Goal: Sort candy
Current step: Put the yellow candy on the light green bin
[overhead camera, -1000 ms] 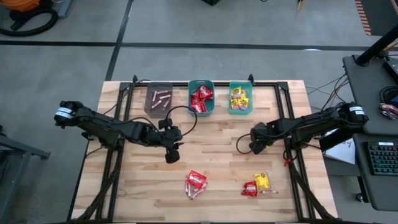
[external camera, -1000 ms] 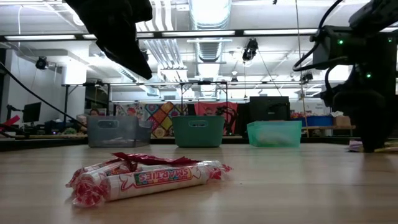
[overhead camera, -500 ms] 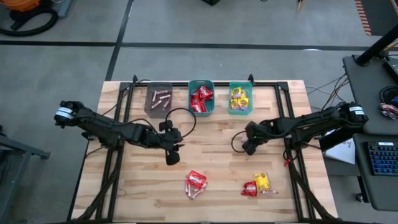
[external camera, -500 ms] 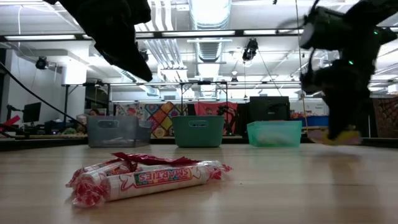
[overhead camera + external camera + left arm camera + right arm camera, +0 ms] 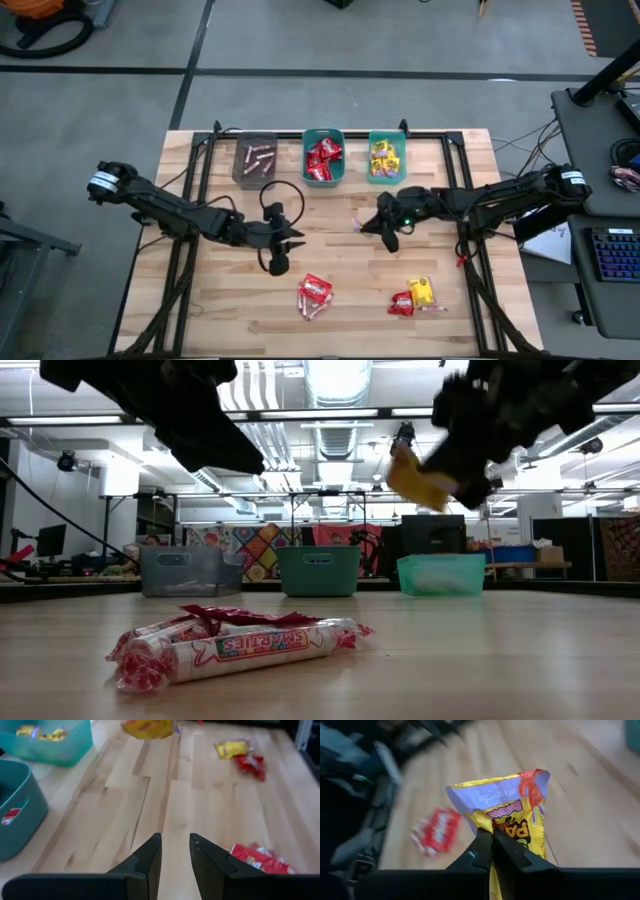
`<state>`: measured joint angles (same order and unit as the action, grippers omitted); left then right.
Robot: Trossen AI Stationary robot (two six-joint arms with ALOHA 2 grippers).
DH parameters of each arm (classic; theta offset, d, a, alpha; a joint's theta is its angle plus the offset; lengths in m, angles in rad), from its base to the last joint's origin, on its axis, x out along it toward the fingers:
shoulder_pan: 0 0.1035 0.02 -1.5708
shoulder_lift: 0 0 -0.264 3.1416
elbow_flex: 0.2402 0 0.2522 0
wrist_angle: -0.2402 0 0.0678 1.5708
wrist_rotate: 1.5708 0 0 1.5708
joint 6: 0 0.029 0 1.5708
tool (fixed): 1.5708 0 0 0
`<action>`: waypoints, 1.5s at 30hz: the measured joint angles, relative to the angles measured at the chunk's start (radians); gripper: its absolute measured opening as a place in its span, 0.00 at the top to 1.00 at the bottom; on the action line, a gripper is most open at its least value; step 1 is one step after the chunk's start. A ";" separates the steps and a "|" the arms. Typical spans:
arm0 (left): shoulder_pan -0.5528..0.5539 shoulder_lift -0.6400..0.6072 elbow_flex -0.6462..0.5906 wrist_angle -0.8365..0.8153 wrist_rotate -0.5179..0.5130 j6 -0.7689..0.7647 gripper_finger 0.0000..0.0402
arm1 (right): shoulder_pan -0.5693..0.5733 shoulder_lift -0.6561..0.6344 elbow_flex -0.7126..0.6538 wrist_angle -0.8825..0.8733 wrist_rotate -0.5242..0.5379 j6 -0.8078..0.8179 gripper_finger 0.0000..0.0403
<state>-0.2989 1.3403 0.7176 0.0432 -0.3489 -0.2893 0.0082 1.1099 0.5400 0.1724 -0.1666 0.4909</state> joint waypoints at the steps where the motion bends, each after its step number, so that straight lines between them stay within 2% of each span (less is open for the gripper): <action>1: 0.000 0.000 -0.012 0.027 0.000 0.000 0.79 | 0.000 0.000 0.000 0.044 -0.012 -0.018 0.98; 7: 0.000 -0.001 -0.047 0.091 0.000 0.039 0.79 | -0.012 0.005 -0.001 0.277 -0.005 -0.129 0.98; 12: 0.005 -0.011 -0.040 0.059 0.000 0.139 0.79 | -0.087 0.004 0.023 0.321 0.119 -0.176 0.98; 15: 0.020 -0.038 -0.030 0.008 0.000 0.203 0.79 | -0.177 0.005 0.080 0.228 0.168 -0.181 0.98; 22: 0.112 -0.117 -0.028 -0.120 0.000 0.324 0.79 | -0.445 0.011 0.220 -0.241 0.418 -0.193 0.98; 24: 0.149 -0.136 -0.028 -0.150 0.000 0.347 0.79 | -0.522 0.023 0.229 -0.296 0.420 -0.176 0.98; 27: 0.201 -0.160 -0.029 -0.168 0.000 0.355 0.79 | -0.617 0.074 0.230 -0.322 0.368 -0.152 0.98; 31: 0.227 -0.172 -0.033 -0.159 0.000 0.347 0.79 | -0.694 0.189 0.227 -0.327 0.341 -0.151 0.98; 40: 0.227 -0.169 -0.033 -0.125 0.000 0.292 0.79 | -0.759 0.376 0.267 -0.317 0.342 -0.165 0.98; 45: 0.243 -0.165 -0.034 -0.120 0.000 0.382 0.79 | -0.757 0.412 0.292 -0.316 0.347 -0.157 0.98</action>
<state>-0.0557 1.1755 0.6838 -0.0767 -0.3489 0.0931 -0.7490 1.5222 0.8325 -0.1432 0.1799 0.3339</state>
